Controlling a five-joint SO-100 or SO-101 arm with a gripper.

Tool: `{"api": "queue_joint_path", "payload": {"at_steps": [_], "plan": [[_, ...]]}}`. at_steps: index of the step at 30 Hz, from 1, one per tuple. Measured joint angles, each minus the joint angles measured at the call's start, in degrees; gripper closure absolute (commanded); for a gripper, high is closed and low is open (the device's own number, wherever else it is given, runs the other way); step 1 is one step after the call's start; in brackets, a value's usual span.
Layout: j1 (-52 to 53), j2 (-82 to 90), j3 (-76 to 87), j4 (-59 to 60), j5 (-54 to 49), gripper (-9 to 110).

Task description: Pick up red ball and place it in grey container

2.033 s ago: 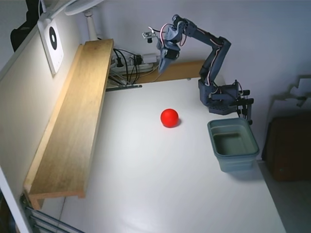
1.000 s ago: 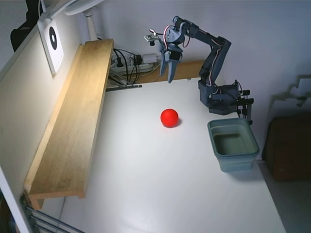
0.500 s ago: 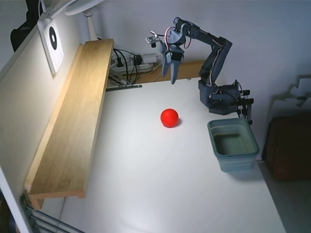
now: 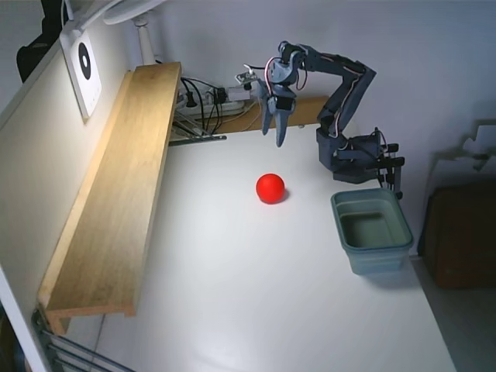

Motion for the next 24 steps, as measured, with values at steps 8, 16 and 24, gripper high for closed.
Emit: {"api": "queue_joint_path", "payload": {"at_steps": [8, 16, 24], "plan": [[0.18, 3.25, 8.79, -6.15, 0.0, 63], [0.0, 5.27, 13.89, -9.58, 0.0, 63], [0.0, 5.8, 14.94, -10.28, 0.0, 63]]}}
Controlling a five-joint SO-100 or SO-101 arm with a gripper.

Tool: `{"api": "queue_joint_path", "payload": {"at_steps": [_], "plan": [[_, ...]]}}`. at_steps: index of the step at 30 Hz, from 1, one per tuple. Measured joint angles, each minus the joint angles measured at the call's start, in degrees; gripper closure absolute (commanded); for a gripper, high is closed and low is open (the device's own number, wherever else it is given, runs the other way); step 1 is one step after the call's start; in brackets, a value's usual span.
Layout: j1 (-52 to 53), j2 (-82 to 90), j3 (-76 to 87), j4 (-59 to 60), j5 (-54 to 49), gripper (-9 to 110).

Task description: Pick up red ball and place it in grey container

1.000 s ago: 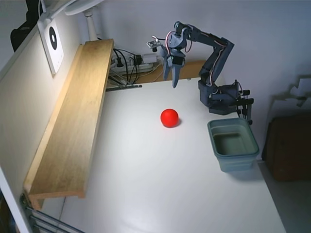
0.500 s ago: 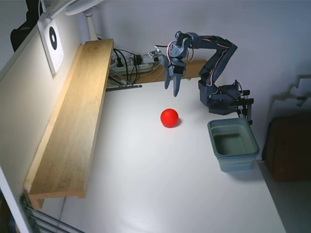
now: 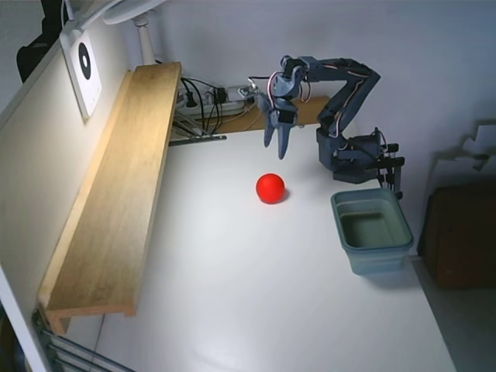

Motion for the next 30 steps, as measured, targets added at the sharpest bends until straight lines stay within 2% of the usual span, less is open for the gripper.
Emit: {"api": "queue_joint_path", "payload": {"at_steps": [30], "plan": [[2.55, -0.09, 0.88, -2.46, 0.0, 63]]}}
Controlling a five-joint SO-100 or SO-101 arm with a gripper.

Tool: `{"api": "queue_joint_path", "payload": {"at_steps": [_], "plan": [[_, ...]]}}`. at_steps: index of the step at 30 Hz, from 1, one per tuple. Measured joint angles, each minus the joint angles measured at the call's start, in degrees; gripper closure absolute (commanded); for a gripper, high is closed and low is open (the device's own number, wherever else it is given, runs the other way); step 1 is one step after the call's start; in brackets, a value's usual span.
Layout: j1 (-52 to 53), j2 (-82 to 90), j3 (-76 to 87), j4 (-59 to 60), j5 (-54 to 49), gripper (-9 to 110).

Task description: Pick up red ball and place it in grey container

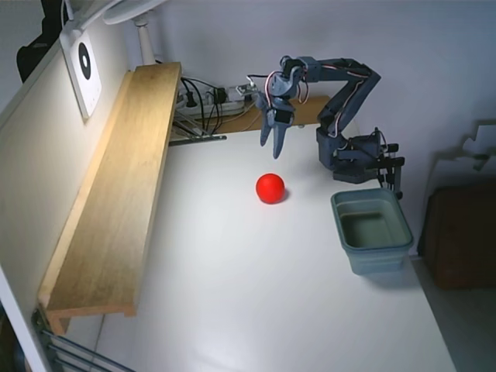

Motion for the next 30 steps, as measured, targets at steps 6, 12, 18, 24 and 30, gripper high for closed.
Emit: {"api": "queue_joint_path", "payload": {"at_steps": [6, 12, 18, 24, 30], "plan": [[1.14, 0.0, 0.0, 0.0, 0.0, 63], [0.97, -2.11, 0.0, -1.58, 0.0, 63], [0.88, -3.52, 0.0, -2.11, 0.0, 63], [0.88, -3.6, 0.0, -2.11, 0.0, 63], [0.88, -3.6, 0.0, -2.11, 0.0, 63]]}}
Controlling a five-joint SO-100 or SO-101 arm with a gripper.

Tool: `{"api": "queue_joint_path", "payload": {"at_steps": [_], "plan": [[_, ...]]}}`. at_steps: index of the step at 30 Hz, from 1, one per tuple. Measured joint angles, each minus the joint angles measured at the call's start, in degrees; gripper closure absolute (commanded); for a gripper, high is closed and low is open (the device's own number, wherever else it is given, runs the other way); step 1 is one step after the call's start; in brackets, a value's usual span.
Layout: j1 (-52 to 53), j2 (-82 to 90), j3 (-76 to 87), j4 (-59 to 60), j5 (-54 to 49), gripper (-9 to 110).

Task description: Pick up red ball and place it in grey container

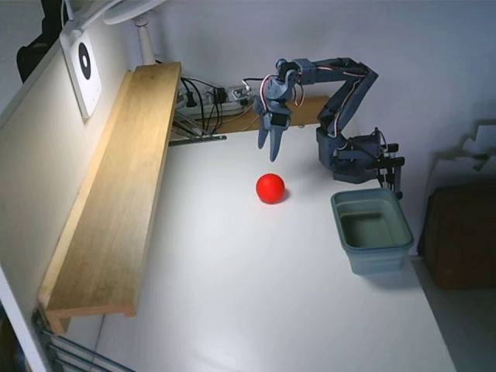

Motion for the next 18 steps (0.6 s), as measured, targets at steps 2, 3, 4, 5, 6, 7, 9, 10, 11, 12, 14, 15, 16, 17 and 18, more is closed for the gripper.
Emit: {"api": "queue_joint_path", "payload": {"at_steps": [2, 3, 4, 5, 6, 7, 9, 10, 11, 12, 14, 15, 16, 17, 18], "plan": [[0.0, 0.0, 0.0, -0.79, 0.0, 63], [0.0, 0.0, 0.18, -1.05, 0.0, 63], [0.0, 0.0, 0.35, -1.58, 0.0, 63], [0.0, 0.0, 0.79, -1.85, 0.0, 63], [0.0, 0.09, 1.67, -2.46, 0.0, 63], [0.0, 0.09, 2.11, -2.81, 0.0, 63], [0.0, 0.18, 3.69, -3.87, 0.0, 63], [0.0, 0.0, 4.04, -4.39, 0.0, 63], [0.0, 0.09, 4.66, -4.83, 0.0, 63], [0.09, 0.18, 5.54, -5.54, 0.0, 63], [0.0, 0.09, 6.68, -6.68, 0.0, 63], [0.0, 0.53, 7.65, -7.38, 0.0, 63], [0.0, 0.62, 8.7, -7.82, 0.0, 63], [0.0, 0.62, 9.84, -8.44, 0.0, 63], [0.0, 0.62, 10.2, -9.32, 0.0, 63]]}}
